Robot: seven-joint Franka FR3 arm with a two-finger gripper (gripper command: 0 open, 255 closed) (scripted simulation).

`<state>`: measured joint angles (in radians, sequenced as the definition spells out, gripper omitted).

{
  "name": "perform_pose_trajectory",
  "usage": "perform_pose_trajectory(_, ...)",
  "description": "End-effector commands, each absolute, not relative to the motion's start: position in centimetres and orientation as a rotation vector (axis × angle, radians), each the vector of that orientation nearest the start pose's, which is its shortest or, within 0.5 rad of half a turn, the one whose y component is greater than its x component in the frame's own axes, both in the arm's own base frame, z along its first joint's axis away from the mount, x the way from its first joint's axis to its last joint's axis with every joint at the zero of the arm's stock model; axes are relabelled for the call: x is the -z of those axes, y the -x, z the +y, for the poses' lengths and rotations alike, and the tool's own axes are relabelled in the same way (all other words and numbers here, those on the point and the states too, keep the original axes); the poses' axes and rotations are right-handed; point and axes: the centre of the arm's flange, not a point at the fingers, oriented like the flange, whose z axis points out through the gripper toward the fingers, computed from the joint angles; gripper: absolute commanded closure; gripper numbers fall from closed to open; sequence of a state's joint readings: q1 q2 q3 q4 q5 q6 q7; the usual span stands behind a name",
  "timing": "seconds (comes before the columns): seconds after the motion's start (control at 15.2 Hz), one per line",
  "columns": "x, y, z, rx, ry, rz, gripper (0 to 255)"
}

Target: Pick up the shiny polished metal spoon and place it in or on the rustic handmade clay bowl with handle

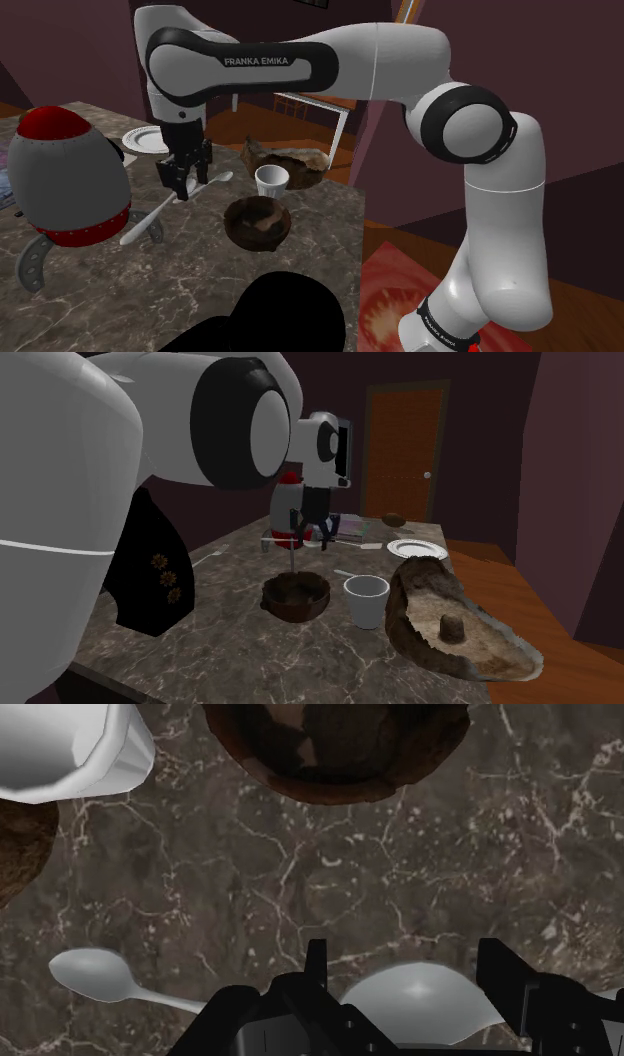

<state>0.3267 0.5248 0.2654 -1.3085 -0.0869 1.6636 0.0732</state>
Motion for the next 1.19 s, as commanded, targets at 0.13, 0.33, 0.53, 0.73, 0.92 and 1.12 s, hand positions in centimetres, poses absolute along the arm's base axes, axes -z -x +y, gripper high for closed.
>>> perform_pose_trajectory(0.13, -45.4, -59.6, 34.6, -0.252, 3.034, -0.791, 255)
perform_pose_trajectory(0.33, -46.9, -59.6, 34.6, -0.252, 3.034, -0.791, 255)
perform_pose_trajectory(0.53, -48.5, -59.6, 34.6, -0.252, 3.034, -0.791, 255)
perform_pose_trajectory(0.73, -50.1, -59.6, 34.6, -0.252, 3.034, -0.791, 255)
perform_pose_trajectory(0.92, -50.5, -58.1, 32.4, -0.252, 3.034, -0.790, 255)
perform_pose_trajectory(1.12, -50.7, -55.9, 29.1, -0.252, 3.034, -0.790, 255)
